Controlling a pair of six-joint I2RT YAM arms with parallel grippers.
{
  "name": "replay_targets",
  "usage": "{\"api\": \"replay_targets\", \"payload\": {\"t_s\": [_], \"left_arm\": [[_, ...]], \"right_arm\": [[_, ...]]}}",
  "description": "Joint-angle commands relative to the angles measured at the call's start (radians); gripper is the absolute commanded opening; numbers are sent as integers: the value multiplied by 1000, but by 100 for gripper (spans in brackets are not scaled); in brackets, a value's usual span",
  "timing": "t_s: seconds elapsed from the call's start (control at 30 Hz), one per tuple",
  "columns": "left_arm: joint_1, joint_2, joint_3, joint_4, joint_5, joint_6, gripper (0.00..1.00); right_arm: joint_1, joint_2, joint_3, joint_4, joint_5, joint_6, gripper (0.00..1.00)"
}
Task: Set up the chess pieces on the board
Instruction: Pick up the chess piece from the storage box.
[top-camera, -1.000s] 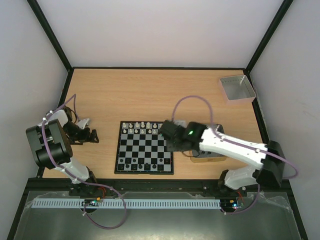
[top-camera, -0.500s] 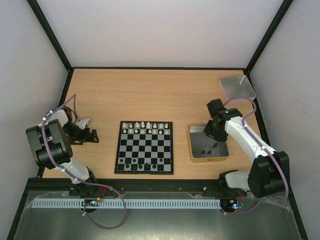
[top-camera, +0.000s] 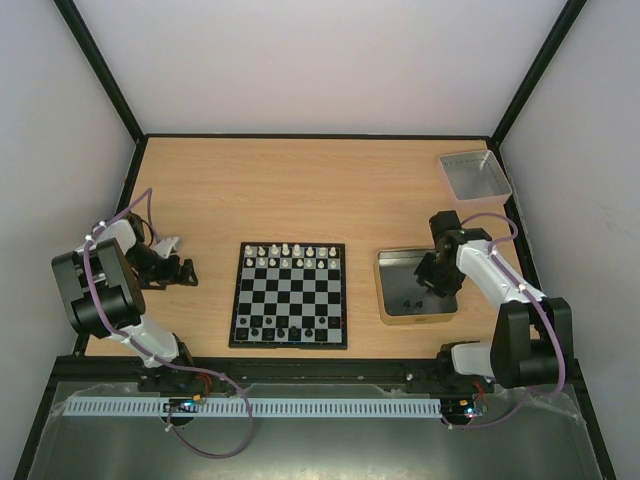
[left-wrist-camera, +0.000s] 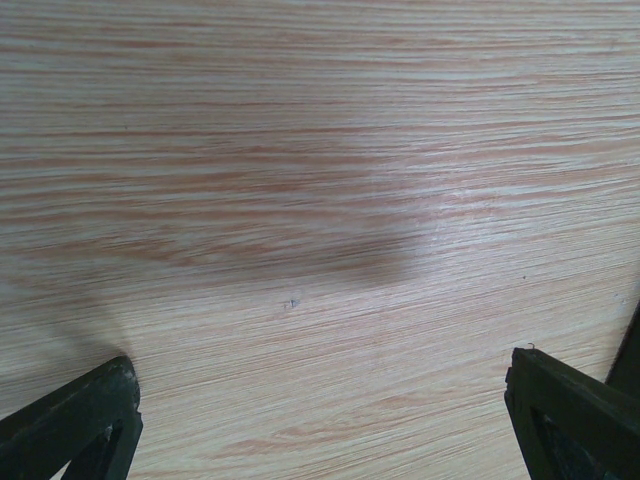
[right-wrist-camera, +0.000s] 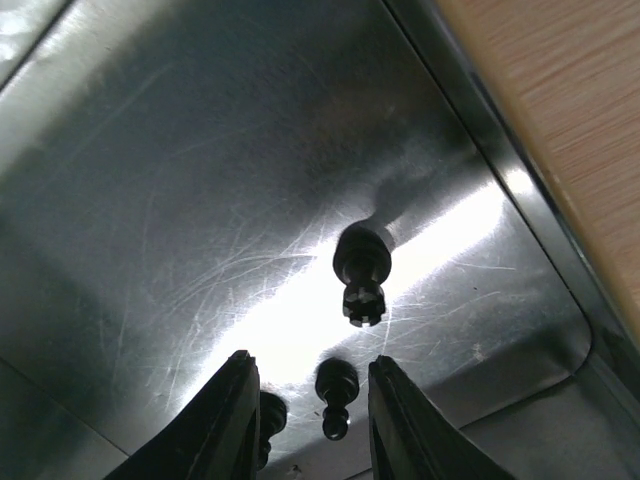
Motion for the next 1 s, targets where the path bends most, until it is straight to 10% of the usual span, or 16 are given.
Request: {"api": "replay_targets", "payload": {"t_s": [0.0, 0.97], "left_arm": [[4, 11, -16, -20, 13, 14, 99], [14, 5, -16, -21, 17, 16, 99]], "right_arm": [[-18, -8, -25, 14, -7, -20, 29], [-65, 54, -39, 60, 65, -35, 17]]}}
